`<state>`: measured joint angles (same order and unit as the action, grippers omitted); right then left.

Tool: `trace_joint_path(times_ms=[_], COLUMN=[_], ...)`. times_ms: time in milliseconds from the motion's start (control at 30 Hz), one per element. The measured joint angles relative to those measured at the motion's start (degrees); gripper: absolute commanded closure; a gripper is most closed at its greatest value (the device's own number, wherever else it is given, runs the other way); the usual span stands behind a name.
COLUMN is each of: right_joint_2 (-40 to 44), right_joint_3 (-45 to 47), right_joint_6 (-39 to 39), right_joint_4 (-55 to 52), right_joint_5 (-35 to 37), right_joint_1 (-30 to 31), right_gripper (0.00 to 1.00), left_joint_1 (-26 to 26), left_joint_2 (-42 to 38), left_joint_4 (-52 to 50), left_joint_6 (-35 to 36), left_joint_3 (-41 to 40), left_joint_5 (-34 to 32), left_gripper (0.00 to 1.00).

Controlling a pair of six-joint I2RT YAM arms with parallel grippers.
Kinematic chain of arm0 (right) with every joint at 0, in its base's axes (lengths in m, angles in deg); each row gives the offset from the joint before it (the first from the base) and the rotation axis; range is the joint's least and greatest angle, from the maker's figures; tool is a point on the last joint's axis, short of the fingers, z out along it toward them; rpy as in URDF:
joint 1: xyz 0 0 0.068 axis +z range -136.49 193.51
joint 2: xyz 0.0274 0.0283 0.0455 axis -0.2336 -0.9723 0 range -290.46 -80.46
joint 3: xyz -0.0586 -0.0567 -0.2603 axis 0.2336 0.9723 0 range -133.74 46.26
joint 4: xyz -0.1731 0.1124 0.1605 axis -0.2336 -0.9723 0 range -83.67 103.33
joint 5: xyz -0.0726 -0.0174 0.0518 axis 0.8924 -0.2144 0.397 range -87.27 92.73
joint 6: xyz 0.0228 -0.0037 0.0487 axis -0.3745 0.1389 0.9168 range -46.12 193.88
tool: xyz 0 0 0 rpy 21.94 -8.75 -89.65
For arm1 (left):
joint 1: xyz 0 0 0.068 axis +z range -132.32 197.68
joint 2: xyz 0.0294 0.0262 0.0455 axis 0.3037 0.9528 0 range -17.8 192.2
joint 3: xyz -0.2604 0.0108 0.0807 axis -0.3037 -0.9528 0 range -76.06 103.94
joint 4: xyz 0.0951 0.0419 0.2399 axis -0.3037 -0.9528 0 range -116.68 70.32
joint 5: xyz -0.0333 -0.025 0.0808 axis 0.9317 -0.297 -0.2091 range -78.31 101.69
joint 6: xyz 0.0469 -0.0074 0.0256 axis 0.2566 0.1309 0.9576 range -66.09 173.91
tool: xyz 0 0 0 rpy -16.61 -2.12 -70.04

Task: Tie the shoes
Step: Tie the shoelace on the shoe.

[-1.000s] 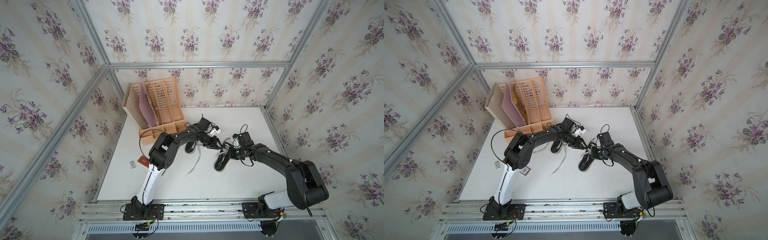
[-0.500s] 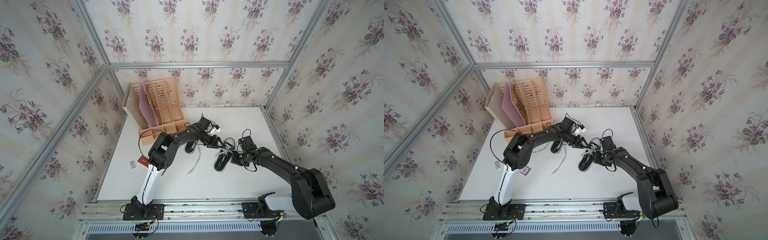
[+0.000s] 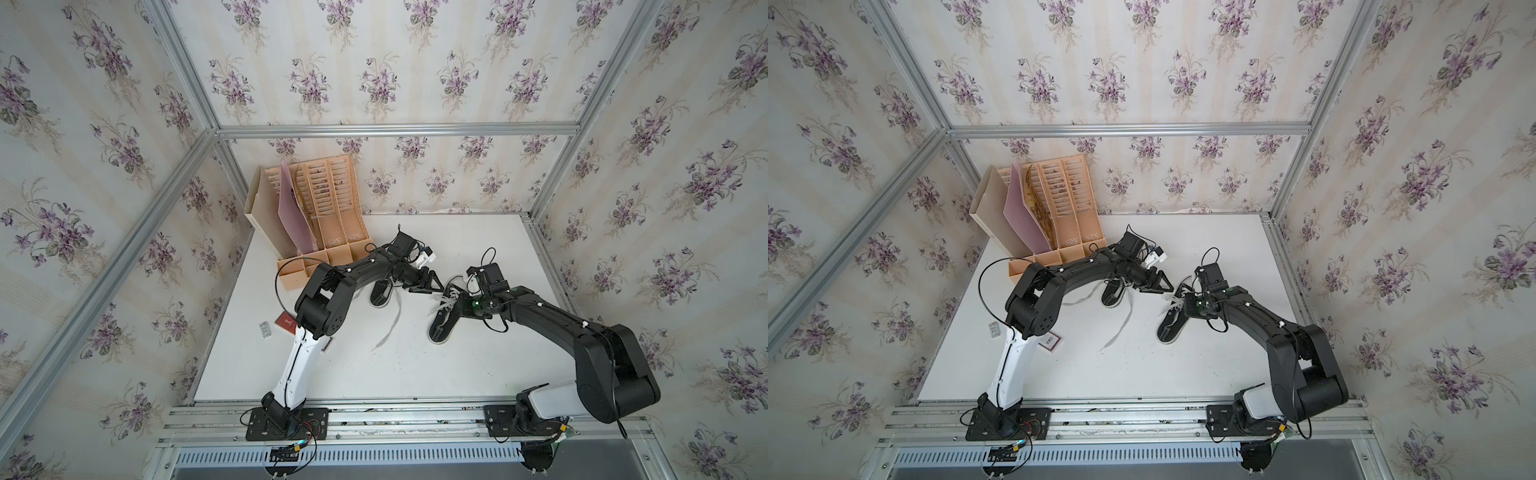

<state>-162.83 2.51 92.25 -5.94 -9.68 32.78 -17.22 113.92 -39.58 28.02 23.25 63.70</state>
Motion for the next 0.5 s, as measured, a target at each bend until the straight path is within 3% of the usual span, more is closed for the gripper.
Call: trace_joint_path(times_ms=[500], right_joint_2=[-4.66], right_joint_3=[-2.64], right_joint_6=[-3.54], right_joint_4=[-1.09], right_joint_5=[1.31], right_joint_1=[2.47], right_gripper=[0.71], left_joint_1=[0.02], left_joint_2=[0.94], left_joint_4=[-0.02], left_joint_6=[0.00], left_joint_3=[0.74], left_joint_5=[-0.02], left_gripper=[0.38])
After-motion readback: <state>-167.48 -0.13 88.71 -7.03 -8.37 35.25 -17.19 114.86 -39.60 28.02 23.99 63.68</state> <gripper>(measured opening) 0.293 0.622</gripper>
